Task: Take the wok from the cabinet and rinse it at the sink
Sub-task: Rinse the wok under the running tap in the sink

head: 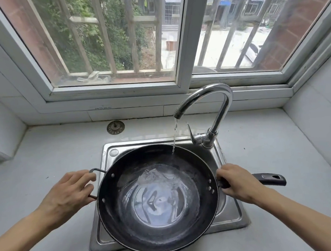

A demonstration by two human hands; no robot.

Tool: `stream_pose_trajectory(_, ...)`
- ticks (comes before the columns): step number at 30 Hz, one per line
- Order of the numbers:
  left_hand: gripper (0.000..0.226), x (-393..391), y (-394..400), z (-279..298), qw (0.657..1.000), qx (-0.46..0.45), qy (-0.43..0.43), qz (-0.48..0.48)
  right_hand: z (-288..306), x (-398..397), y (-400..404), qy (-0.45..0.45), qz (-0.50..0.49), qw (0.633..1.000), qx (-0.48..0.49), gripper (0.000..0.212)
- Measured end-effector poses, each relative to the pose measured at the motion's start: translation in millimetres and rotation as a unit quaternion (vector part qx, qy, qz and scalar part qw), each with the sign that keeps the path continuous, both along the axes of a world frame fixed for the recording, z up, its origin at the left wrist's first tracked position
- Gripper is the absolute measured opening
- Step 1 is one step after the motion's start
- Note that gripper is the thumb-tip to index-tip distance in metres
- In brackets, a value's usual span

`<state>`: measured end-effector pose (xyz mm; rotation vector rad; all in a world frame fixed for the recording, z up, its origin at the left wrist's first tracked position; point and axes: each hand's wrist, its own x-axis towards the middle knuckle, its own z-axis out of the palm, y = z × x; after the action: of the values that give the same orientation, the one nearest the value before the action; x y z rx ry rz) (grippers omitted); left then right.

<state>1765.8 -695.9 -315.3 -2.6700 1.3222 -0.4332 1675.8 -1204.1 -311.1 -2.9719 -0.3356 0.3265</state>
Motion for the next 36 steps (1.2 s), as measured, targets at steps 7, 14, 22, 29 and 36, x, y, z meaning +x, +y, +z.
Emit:
stream_pose_trajectory(7,0.037,-5.2,-10.6,2.1,0.980,0.066,0.187,0.033,-14.6,-11.7,0.3,-0.078,-0.001,0.997,0.022,0.035)
stream_pose_trajectory(14,0.104,19.3,-15.6,10.2,0.970,0.089,0.204,0.099,-7.2,-5.3,-0.1,-0.123,0.008,0.992,0.019,0.042)
stream_pose_trajectory(22,0.111,39.1,-28.6,4.6,0.944,0.130,0.271,0.138,-13.3,-3.5,-1.6,-0.126,0.009,0.992,0.028,0.037)
stream_pose_trajectory(29,0.106,50.5,-47.0,4.7,0.923,0.162,0.314,0.151,-14.3,-3.2,-1.3,-0.136,0.015,0.990,0.024,0.035)
stream_pose_trajectory(36,0.093,55.2,-41.4,-6.0,0.924,0.128,0.327,0.150,-8.3,-2.4,1.4,-0.156,0.027,0.987,0.023,0.033)
